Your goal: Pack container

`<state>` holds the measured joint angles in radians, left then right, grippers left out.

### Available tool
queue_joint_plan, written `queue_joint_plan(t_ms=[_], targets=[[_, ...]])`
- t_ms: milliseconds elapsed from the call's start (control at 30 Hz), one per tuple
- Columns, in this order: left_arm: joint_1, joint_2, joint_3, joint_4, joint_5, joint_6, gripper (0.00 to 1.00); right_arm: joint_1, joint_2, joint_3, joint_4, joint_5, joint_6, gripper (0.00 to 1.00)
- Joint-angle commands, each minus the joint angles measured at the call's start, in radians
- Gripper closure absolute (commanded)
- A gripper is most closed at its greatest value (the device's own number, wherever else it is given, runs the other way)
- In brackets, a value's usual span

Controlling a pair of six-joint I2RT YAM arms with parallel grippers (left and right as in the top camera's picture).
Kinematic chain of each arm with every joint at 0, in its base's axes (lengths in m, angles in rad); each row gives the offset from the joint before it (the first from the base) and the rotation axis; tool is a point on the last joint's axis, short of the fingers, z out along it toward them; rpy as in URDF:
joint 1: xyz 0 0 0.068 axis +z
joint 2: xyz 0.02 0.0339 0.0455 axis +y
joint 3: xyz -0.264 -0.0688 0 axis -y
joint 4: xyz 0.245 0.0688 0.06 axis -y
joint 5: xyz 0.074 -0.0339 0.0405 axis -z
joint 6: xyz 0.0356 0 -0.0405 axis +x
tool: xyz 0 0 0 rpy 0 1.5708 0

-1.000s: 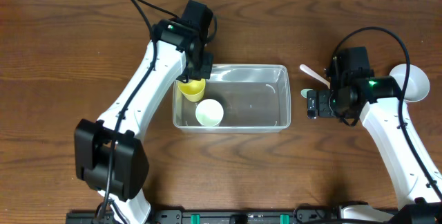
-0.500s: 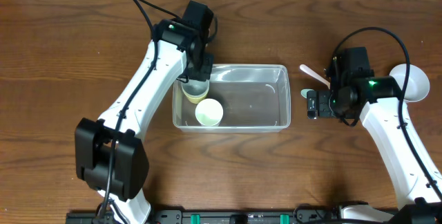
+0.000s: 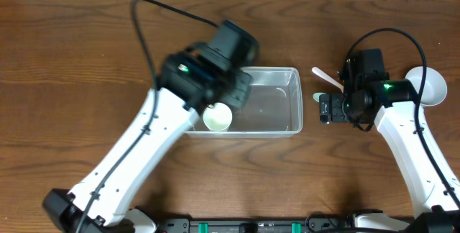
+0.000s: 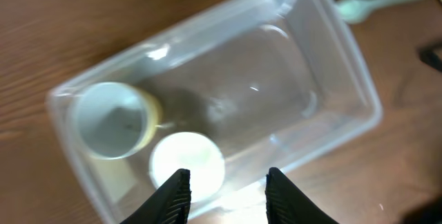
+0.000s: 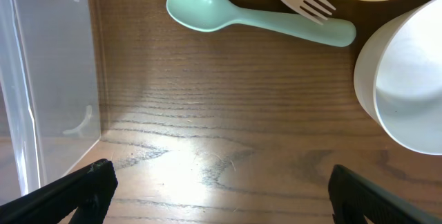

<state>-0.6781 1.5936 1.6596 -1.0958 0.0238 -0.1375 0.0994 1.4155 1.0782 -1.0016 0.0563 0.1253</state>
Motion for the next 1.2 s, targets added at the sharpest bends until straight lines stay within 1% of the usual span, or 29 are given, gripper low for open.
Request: queue_joint_plan(t_ms=[0,233,300,400,533,600,733,967,1167], targets=[[-0.049,0.072,-0.013,-0.006,-0.005,-0.003,0.63,-0.008,0.003,0.016,-0.002,0.007,0.008,0.01],[-0.065,0.25,-0.019,-0.004,-0.005,-0.002,0.63,-0.009,0.003,0.016,-0.004,0.007,0.008,0.01],[-0.065,0.278,-0.019,-0.002,-0.005,-0.001,0.63,-0.009,0.003,0.016,0.002,0.007,0.008,0.01],[-0.064,0.286,-0.019,0.012,-0.021,0.014,0.63,-0.009,0.003,0.016,0.034,0.007,0.009,0.01],[-0.047,0.271,0.014,0.012,-0.112,0.033,0.62,-0.009,0.003,0.034,0.071,0.007,0.016,0.01],[-0.019,0.257,0.037,0.008,-0.126,0.048,0.62,-0.009,0.003,0.063,0.065,0.007,0.016,0.01],[0.094,0.223,0.08,0.013,-0.126,0.048,0.61,-0.01,0.003,0.158,0.034,0.024,0.015,0.01],[0.397,0.165,0.101,0.007,-0.103,0.047,0.61,-0.037,0.037,0.345,-0.019,0.049,-0.059,0.01],[0.665,0.122,0.101,0.004,0.059,0.031,0.55,-0.111,0.17,0.434,-0.066,0.043,-0.09,0.01]])
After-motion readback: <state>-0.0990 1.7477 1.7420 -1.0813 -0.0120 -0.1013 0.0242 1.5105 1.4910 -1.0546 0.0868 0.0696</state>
